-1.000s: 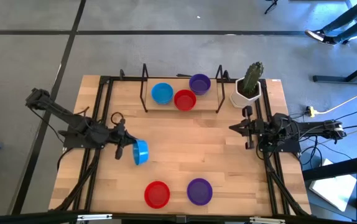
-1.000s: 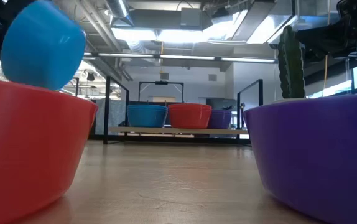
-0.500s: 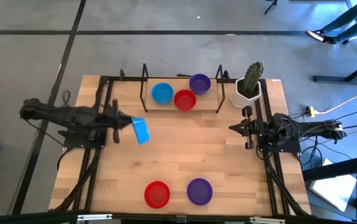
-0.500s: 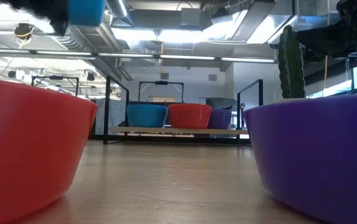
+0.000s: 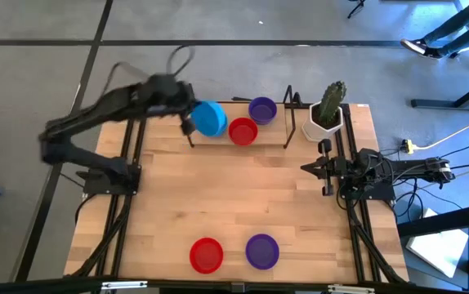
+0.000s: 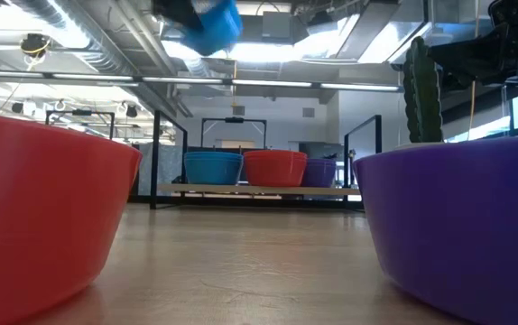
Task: Pick & Place Mini bowls
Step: Stack the blue bowl on the blue bowl on the shelf
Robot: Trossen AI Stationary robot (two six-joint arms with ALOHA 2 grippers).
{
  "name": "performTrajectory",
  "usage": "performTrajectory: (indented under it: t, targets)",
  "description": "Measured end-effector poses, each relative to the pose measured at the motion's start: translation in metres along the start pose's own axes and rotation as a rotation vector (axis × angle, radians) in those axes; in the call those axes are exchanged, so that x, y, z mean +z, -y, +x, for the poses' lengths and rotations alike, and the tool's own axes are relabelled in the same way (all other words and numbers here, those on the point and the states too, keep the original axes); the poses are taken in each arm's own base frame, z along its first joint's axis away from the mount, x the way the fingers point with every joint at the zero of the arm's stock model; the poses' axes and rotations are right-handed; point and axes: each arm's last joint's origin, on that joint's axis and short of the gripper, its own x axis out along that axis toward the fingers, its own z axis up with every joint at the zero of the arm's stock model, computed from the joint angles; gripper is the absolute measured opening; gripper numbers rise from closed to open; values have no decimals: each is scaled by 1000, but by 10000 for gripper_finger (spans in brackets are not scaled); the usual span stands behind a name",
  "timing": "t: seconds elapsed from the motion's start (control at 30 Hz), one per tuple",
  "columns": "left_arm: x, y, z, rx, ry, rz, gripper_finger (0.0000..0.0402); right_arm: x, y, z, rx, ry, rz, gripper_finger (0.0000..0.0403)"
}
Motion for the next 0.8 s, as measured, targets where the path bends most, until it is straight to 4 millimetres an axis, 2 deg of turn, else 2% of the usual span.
performTrajectory:
  t: [0.1,0.17,0.27,0.37,0.47,0.6,0.8]
  targets:
    - [9,-18,46,-46,-143,5,3,0,0,0,0,-1,0,4]
    - [6,-31,77,-77,-245,-1,3,0,0,0,1,-4,-1,4]
    - [-7,-52,120,-93,-424,-17,3,-1,0,0,2,-7,-2,4]
    - [-30,-68,155,-162,-586,-39,3,-1,0,0,1,-7,-18,4]
    - [-42,-75,175,-254,-618,-81,3,-1,0,0,2,-7,-29,4]
    - [-51,-71,196,-294,-657,-54,3,-1,0,0,2,-7,-42,4]
    - [-53,-67,207,-276,-666,-27,3,-1,0,0,8,-5,-29,4]
